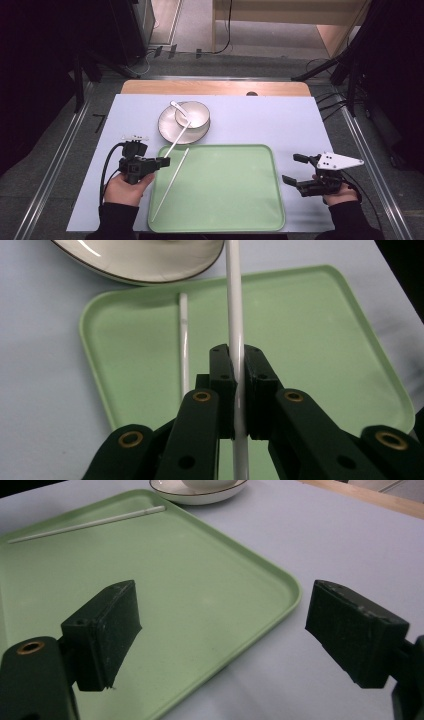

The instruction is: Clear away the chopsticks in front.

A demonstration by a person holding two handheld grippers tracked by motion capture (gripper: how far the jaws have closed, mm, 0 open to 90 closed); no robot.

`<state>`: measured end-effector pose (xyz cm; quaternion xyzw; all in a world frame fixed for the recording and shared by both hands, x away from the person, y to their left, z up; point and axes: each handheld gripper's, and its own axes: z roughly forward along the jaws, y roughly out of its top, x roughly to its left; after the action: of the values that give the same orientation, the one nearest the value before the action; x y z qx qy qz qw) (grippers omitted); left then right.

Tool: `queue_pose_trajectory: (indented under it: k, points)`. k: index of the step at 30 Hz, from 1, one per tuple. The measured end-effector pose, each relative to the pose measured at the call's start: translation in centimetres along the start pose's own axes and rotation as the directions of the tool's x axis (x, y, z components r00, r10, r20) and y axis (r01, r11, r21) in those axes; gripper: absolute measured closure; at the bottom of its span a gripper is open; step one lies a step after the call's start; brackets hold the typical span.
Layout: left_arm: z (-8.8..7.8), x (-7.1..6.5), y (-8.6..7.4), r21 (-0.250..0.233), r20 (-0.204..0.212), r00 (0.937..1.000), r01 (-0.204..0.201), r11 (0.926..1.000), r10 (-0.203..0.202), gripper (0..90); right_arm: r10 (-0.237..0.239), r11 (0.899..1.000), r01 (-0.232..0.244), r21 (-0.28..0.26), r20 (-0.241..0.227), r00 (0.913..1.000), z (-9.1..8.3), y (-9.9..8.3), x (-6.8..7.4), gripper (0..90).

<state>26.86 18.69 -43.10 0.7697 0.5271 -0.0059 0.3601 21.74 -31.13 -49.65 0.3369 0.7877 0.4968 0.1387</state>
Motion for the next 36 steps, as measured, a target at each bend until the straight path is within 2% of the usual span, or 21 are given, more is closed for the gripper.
queue_pose_trajectory:
  k: [5,10,14,16,21,23,27,31,36]
  points:
    - [0.5,-0.8,-1.8,0.013,0.024,0.9997,0.008,0.9999,-0.009,85.5,0.0,1.0,0.0,0.0,-0.002,1.0,0.0,0.0,0.0,14.4]
    - [1.0,-1.2,-2.7,0.018,0.033,0.9993,0.016,0.9997,-0.016,85.5,-0.004,1.0,0.004,-0.002,-0.002,1.0,0.0,0.0,0.0,14.4]
    - [1.7,-1.0,-3.6,0.029,0.025,0.9992,0.031,0.9991,-0.032,85.5,-0.004,1.0,0.004,-0.004,0.0,1.0,-0.1,0.0,0.0,14.4]
    - [2.1,-0.7,-3.9,0.045,0.017,0.9989,0.043,0.9981,-0.043,85.5,-0.003,1.0,0.003,-0.007,-0.001,1.0,-0.1,0.0,0.0,14.4]
    - [3.7,-0.8,-4.6,0.092,0.003,0.9993,0.036,0.9951,-0.037,85.4,-0.003,1.0,0.003,-0.004,-0.003,1.0,0.0,0.1,0.0,14.4]
    - [4.4,-0.8,-4.9,0.105,0.0,0.9986,0.052,0.9931,-0.053,85.4,-0.004,1.0,0.004,-0.004,-0.004,1.0,0.0,0.1,0.0,14.4]
    - [4.9,-0.4,-5.1,0.118,-0.031,0.9978,0.061,0.9912,-0.058,85.4,-0.003,1.0,0.003,-0.007,-0.005,1.0,0.0,0.1,0.0,14.3]
    - [5.2,0.0,-5.2,0.126,-0.084,0.9942,0.077,0.9891,-0.066,85.2,-0.003,1.0,0.003,-0.005,-0.004,1.0,0.0,0.1,0.0,14.4]
    - [5.5,0.2,-5.3,0.14,-0.141,0.9884,0.076,0.9873,-0.056,85.0,-0.004,1.0,0.004,-0.007,-0.006,1.0,0.0,0.1,0.0,14.4]
